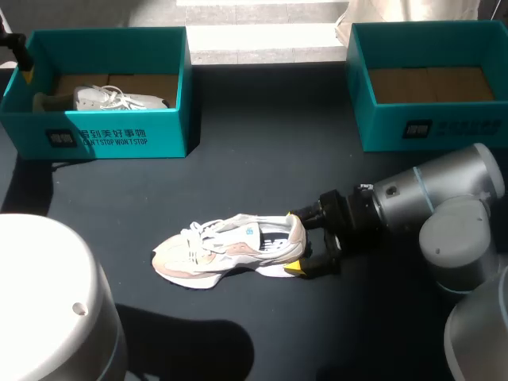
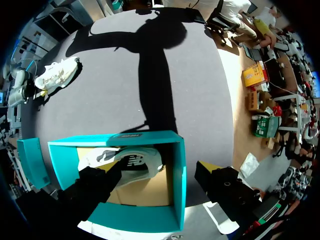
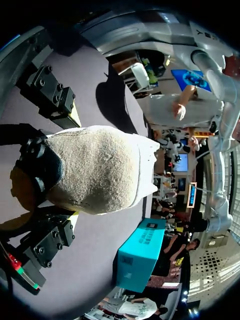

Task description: Take the shoe out of the shoebox, open the shoe tongue, remove and reinsert the insole, then place the shoe into the shoebox

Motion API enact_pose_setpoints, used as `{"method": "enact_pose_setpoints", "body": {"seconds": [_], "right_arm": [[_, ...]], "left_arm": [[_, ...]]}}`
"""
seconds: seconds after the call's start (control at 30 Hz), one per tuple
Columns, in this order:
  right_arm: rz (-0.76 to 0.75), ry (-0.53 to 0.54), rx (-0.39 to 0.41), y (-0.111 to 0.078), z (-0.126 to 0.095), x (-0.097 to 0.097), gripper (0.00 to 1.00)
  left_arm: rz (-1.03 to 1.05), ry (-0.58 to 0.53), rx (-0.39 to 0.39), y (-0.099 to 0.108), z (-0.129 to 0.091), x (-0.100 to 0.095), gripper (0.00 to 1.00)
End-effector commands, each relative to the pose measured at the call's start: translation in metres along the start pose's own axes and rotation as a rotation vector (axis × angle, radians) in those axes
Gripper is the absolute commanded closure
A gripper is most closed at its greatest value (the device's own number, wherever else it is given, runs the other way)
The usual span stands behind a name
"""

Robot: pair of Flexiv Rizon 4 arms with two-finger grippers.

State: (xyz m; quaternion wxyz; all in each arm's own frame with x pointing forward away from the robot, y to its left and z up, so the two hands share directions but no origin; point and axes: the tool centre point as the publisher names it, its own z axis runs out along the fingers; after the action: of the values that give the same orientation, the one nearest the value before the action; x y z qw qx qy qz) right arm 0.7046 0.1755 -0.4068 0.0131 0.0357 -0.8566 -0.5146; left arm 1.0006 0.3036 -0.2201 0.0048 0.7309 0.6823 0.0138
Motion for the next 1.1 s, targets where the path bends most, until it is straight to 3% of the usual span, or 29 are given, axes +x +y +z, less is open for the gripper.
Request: {"method": "enact_pose_setpoints", "body": {"seconds": [0.03,0.33,0.37,0.4,0.43,0.83,1.1], "right_arm": [[-0.001,0.011,0.006,0.001,0.016,-0.003,0.0],[0.021,0.007,0.026,-0.01,0.035,-0.001,0.0],[0.03,-0.011,0.027,-0.011,0.035,-0.001,0.59],[0.035,-0.022,0.026,-0.012,0.034,-0.001,0.83],[0.035,-0.021,0.025,-0.012,0.033,-0.001,1.0],[0.053,-0.088,0.057,-0.019,0.003,-0.001,1.0],[0.03,-0.038,0.086,-0.023,-0.009,-0.001,1.0]], "left_arm": [[0.001,0.002,-0.003,-0.001,0.0,0.0,0.0],[0.001,0.002,-0.003,-0.001,0.0,0.0,0.0],[0.001,0.002,-0.003,-0.001,0.0,0.0,0.0],[0.001,0.002,-0.003,-0.001,0.0,0.0,0.0],[0.001,0.002,-0.003,-0.001,0.0,0.0,0.0],[0.001,0.002,-0.003,-0.001,0.0,0.0,0.0],[0.001,0.002,-0.003,-0.001,0.0,0.0,0.0]]}}
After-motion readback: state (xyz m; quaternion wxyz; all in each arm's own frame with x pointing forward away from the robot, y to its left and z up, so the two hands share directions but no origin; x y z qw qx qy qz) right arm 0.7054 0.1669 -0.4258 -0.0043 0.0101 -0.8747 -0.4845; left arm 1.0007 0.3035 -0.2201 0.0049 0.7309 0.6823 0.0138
